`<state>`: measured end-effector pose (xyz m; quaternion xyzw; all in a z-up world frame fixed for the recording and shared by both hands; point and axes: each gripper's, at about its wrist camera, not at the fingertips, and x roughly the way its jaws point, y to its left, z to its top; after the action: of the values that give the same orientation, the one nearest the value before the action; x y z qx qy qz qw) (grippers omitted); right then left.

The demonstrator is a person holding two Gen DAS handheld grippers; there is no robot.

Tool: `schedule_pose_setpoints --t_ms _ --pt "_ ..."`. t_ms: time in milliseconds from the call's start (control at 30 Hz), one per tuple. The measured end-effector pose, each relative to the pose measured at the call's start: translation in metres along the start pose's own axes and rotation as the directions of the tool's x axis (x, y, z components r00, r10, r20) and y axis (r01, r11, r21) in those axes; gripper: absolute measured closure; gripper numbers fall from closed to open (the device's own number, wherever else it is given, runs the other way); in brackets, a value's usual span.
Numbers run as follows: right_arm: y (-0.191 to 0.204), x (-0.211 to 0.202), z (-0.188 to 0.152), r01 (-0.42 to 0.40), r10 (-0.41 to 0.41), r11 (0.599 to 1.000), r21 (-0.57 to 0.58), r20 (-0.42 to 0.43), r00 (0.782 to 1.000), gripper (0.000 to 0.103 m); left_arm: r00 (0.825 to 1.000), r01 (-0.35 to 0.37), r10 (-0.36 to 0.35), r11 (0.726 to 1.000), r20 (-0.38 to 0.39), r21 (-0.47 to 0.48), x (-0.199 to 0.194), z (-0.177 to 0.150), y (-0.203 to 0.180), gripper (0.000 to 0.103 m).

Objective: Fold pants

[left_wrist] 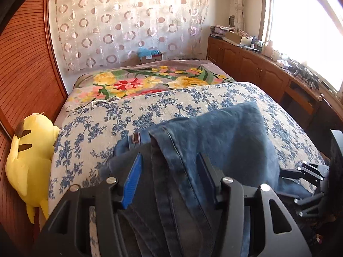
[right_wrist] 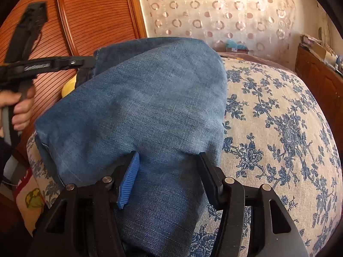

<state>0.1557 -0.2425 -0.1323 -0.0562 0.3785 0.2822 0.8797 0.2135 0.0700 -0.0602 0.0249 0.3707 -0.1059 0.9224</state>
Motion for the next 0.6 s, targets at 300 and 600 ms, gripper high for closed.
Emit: schedule_pose_setpoints --t_ms 300,600 --pt "0.000 0.002 -0.001 0.005 -0.005 1.000 0.001 0.013 1.000 0.045 0.999 0.036 -0.036 0.999 0.012 -0.002 0.008 0.017 0.001 0.102" --pt "-0.004 0.001 -0.003 -0.011 0.011 1.000 0.008 0.014 1.000 0.045 0.994 -0.088 0.090 0.995 0.060 -0.039 -0.020 0.032 0.036 0.103"
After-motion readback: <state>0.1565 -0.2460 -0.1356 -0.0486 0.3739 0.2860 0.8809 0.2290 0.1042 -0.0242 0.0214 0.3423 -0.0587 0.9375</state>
